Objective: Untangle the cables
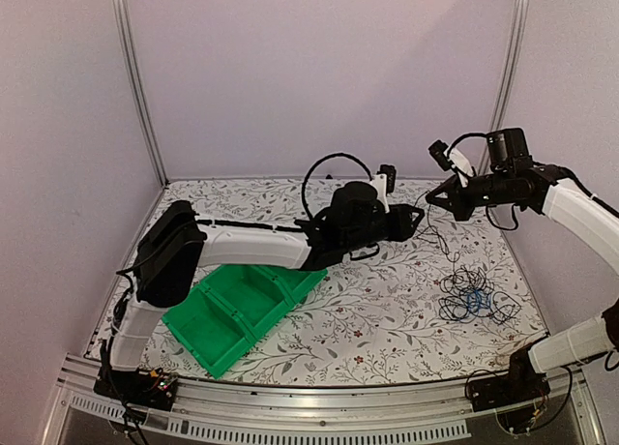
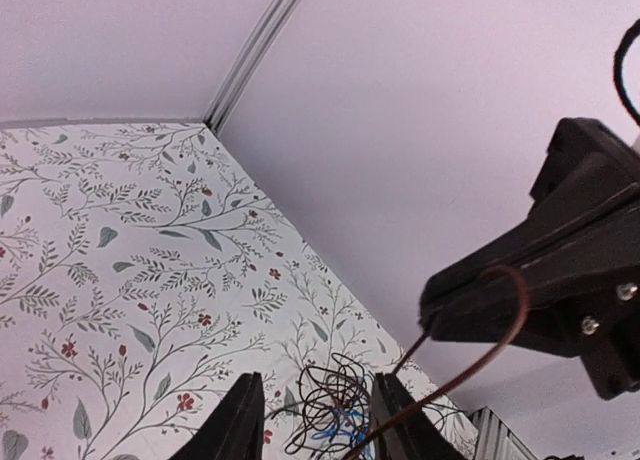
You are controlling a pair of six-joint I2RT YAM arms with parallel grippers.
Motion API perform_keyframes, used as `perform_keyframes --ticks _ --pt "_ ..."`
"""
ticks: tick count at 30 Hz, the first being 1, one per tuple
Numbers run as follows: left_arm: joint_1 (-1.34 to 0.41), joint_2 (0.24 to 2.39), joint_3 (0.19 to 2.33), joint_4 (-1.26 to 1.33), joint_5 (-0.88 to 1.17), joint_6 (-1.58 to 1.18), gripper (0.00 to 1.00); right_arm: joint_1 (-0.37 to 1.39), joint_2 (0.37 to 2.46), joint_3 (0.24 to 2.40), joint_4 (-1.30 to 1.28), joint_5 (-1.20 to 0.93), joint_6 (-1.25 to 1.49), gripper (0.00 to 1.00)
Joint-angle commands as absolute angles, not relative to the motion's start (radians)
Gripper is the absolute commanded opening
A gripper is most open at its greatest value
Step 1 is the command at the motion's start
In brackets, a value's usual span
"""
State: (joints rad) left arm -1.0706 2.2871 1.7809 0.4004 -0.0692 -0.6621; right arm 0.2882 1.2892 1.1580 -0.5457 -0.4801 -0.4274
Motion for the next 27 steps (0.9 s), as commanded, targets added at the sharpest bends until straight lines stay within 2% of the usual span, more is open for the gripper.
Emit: perform_keyframes --ticks 1,6,12,15,19,27 --pt "-1.059 2.311 1.785 0.356 -0.159 -0.728 0.35 0.294 1.251 1.215 -0.563 -0.501 -0.403 0.0" --pt "-1.046 2.367 1.835 0.374 -0.199 -0.731 0.41 0.294 1.241 1.253 -0.634 -0.63 -0.389 0.0" --pt "-1.039 2.505 1.938 0.563 -0.132 -0.718 0.42 0.294 1.245 1.309 -0.724 -0.755 -0.385 0.0" --pt "-1.058 2.622 2.079 0.54 -0.101 -0.697 0.41 0.294 1.235 1.368 -0.734 -0.827 -0.39 0.0" --pt "-1.088 2.757 2.233 0.448 -0.074 -0.656 0.38 0.291 1.233 1.552 -0.762 -0.908 -0.392 0.0" --pt "-1.087 2.74 2.146 0.429 -0.04 -0.651 0.36 0.208 1.338 1.934 -0.811 -1.056 -0.385 0.0"
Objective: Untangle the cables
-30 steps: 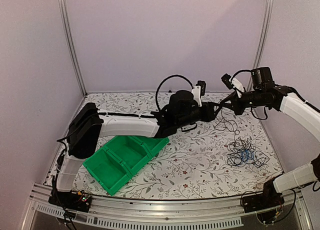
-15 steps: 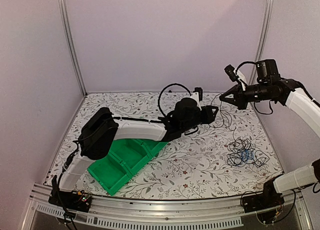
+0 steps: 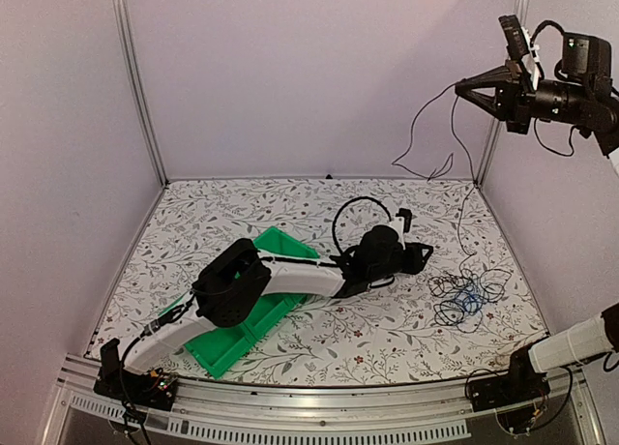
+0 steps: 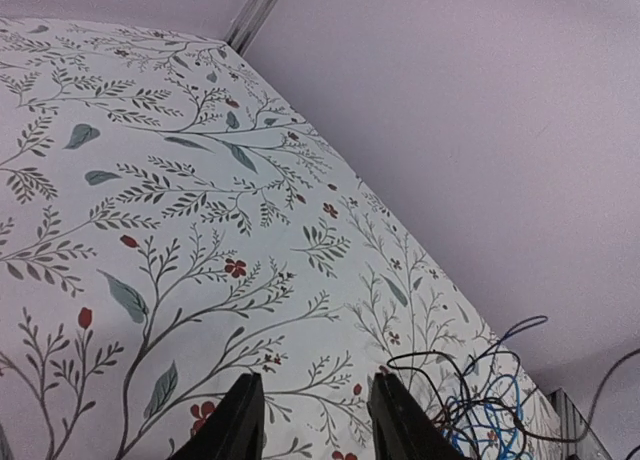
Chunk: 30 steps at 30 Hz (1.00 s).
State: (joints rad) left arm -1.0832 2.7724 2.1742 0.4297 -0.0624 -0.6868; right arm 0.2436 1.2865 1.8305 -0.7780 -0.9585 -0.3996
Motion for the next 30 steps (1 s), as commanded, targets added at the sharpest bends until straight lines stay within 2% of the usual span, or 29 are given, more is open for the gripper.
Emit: perform_keyframes --ticks 1,7,13,17,24,26,30 --pt "-1.085 2.726 2.129 0.434 -0.04 -0.639 0.36 0.2 1.346 1.962 -0.811 -1.061 -0.381 0.0" --pt "-1.058 2.569 1.877 0.469 -0.017 -0.628 0.39 0.19 1.375 1.966 -0.787 -1.005 -0.374 0.0" --pt "-1.036 2.264 1.405 0.634 -0.008 -0.601 0.48 0.191 1.325 1.755 -0.68 -0.875 -0.383 0.0" --pt "-1.029 2.093 1.213 0.672 -0.015 -0.536 0.54 0.191 1.294 1.618 -0.663 -0.842 -0.42 0.0" --pt "-1.017 1.899 1.177 0.636 -0.01 -0.41 0.64 0.211 1.248 1.382 -0.636 -0.772 -0.477 0.0" --pt "-1.018 1.877 1.205 0.642 0.045 -0.341 0.7 0.228 1.246 1.336 -0.635 -0.747 -0.489 0.0" --pt "-1.02 1.884 1.35 0.507 0.084 -0.205 0.75 0.26 1.263 1.28 -0.637 -0.743 -0.485 0.0"
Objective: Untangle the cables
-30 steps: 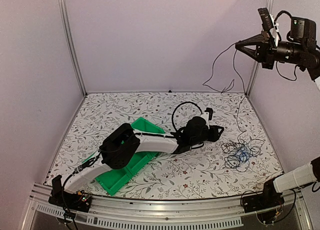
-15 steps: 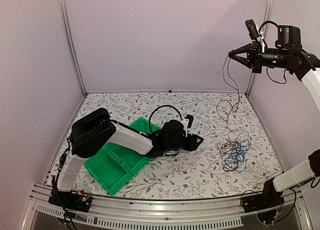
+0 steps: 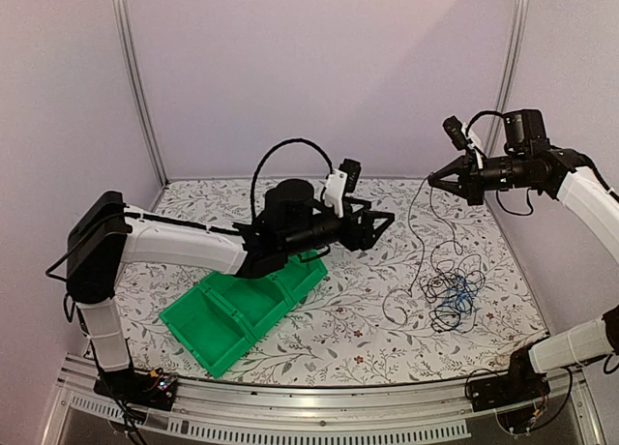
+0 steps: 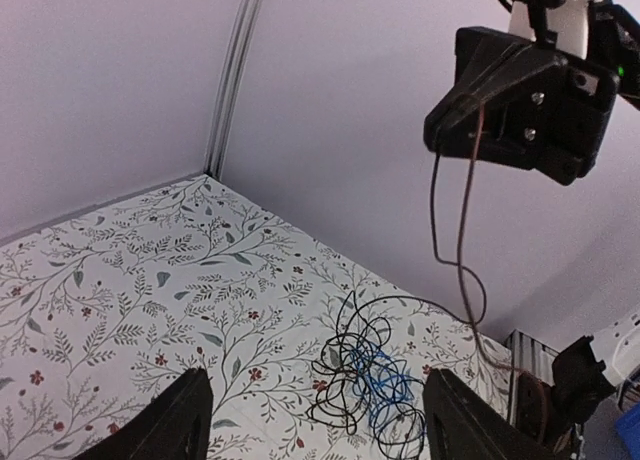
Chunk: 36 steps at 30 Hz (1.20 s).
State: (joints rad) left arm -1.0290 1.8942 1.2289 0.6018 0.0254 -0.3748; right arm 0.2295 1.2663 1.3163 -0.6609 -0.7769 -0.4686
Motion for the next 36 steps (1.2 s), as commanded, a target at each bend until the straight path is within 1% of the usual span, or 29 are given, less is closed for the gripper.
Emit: perform_keyframes --ticks 1,5,9,14,17,20,22,25,26,27,28,29,30,32,36 --pt "-1.019 1.893 1.391 0.469 0.091 -0.186 0.75 0.267 1.267 1.275 -0.636 -0.738 -0.481 0.0" --pt "-1.017 1.948 1.548 0.327 0.124 -0.183 0.75 0.279 1.283 1.269 -0.629 -0.724 -0.468 0.0" --pt "-1.016 1.987 1.606 0.308 0.189 -0.214 0.74 0.285 1.288 1.27 -0.627 -0.689 -0.469 0.0" --pt "-1.015 2.045 1.677 0.273 0.232 -0.241 0.68 0.288 1.293 1.27 -0.628 -0.687 -0.467 0.0" --pt "-1.014 2.084 1.716 0.256 0.259 -0.253 0.62 0.29 1.295 1.269 -0.629 -0.687 -0.465 0.0" --pt "-1.014 2.11 1.752 0.234 0.27 -0.255 0.53 0.291 1.292 1.268 -0.629 -0.684 -0.465 0.0" --pt "-1.014 2.112 1.747 0.244 0.271 -0.255 0.44 0.291 1.289 1.265 -0.629 -0.682 -0.465 0.0" --pt "-1.015 2.112 1.743 0.257 0.271 -0.245 0.24 0.292 1.286 1.254 -0.625 -0.68 -0.466 0.0" --pt "-1.014 2.112 1.743 0.256 0.264 -0.242 0.16 0.292 1.284 1.25 -0.623 -0.682 -0.466 0.0" --pt "-1.014 2.11 1.743 0.254 0.25 -0.24 0.04 0.292 1.282 1.244 -0.621 -0.685 -0.466 0.0" --pt "-1.014 2.107 1.743 0.25 0.23 -0.24 0.0 0.293 1.28 1.24 -0.623 -0.692 -0.465 0.0" --pt "-1.013 2.102 1.742 0.243 0.209 -0.24 0.0 0.292 1.278 1.232 -0.626 -0.703 -0.464 0.01" --pt "-1.013 2.091 1.738 0.238 0.188 -0.24 0.0 0.291 1.278 1.218 -0.629 -0.713 -0.467 0.07" --pt "-1.011 2.064 1.722 0.232 0.146 -0.238 0.0 0.291 1.274 1.178 -0.63 -0.719 -0.496 0.28" --pt "-0.994 2.002 1.673 0.213 0.08 -0.266 0.0 0.288 1.238 1.072 -0.632 -0.749 -0.587 0.58"
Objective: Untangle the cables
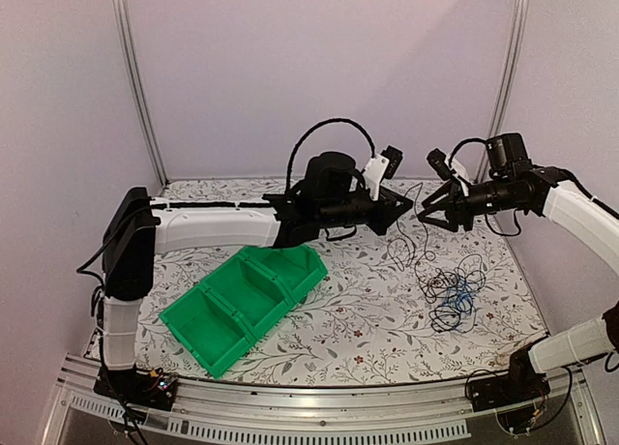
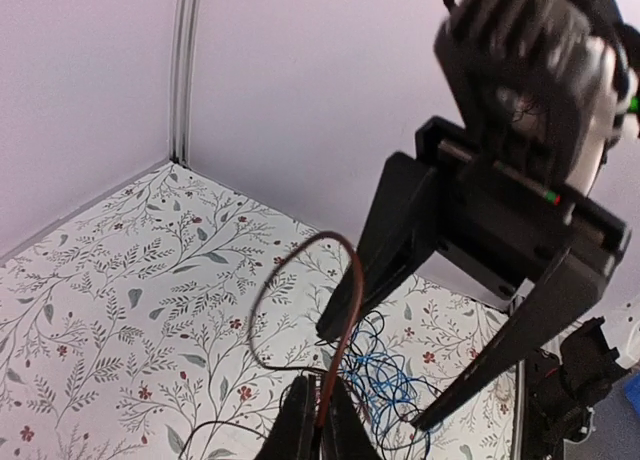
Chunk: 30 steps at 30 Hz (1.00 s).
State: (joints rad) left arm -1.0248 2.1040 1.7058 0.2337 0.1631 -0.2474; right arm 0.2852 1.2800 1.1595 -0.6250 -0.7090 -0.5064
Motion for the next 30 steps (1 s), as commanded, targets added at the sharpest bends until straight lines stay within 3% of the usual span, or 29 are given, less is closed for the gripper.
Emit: perform_keyframes --ticks 1,4,6,10,19,22,27,30 --pt "-0.989 1.988 1.662 0.209 0.078 -0.277 0.0 0.288 1.228 1.039 -0.633 -0.765 -0.632 0.66" --pt "-0.982 1.958 1.637 0.185 0.056 -0.295 0.0 0.288 1.179 0.932 -0.573 -0.758 -0.712 0.83" --pt "-0.979 1.941 1.62 0.177 0.045 -0.302 0.0 0.29 1.167 0.886 -0.511 -0.719 -0.708 0.84" --pt "-0.975 1.902 1.577 0.181 0.028 -0.31 0.0 0.289 1.234 0.856 -0.446 -0.605 -0.713 0.82" --pt "-0.966 1.843 1.524 0.178 0.012 -0.302 0.0 0.289 1.515 0.868 -0.341 -0.372 -0.684 0.67" --pt "-0.959 1.813 1.527 0.156 0.003 -0.298 0.0 0.287 1.565 0.864 -0.323 -0.344 -0.686 0.56" --pt "-0.94 1.724 1.587 0.053 -0.065 -0.248 0.0 0.287 1.645 0.852 -0.313 -0.283 -0.689 0.14" --pt "-0.934 1.671 1.652 -0.057 -0.149 -0.193 0.0 0.287 1.682 0.853 -0.315 -0.259 -0.687 0.08"
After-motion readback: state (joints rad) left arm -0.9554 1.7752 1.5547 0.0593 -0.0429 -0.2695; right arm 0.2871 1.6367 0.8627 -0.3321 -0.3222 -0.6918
